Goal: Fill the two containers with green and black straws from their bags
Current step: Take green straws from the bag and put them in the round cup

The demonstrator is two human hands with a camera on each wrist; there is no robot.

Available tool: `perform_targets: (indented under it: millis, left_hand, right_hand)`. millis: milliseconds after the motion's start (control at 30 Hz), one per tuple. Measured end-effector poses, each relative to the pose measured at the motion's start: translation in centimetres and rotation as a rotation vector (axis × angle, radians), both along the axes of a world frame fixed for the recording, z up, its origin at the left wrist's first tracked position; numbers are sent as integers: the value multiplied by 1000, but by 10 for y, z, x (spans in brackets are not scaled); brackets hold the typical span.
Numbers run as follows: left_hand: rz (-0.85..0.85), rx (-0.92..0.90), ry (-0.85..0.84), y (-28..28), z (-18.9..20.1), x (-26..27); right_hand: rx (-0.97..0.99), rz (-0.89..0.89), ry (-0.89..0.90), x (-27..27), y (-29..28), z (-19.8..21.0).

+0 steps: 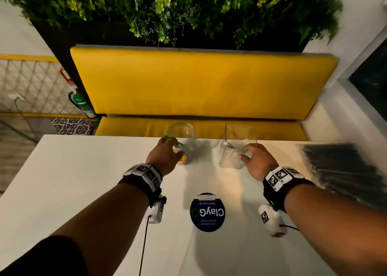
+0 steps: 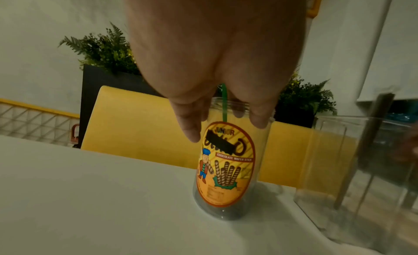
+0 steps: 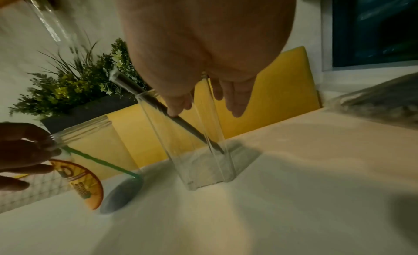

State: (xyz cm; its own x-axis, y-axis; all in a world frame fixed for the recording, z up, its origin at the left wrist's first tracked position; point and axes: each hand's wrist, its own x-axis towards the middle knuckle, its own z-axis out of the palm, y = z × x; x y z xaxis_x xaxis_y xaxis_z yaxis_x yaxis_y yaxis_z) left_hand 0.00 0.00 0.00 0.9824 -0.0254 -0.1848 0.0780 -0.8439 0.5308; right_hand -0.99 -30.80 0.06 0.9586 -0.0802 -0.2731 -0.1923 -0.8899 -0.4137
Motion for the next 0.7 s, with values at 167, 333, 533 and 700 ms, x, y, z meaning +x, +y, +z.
perform_targets:
  millis: [167, 333, 533, 700]
  left_hand:
    - [-15, -46, -62, -2, 2, -15]
    - [-55, -115, -121, 5, -1, -63]
    - [-58, -127, -114, 6, -9, -136]
    - [-15, -81, -52, 4, -11, -173]
  right_hand:
    - [17, 7, -79, -18, 3, 3]
    - [50, 30, -155, -79, 2, 5]
    - [65, -14, -167, -154, -2, -3]
    - [82, -34, -149, -185, -5, -8]
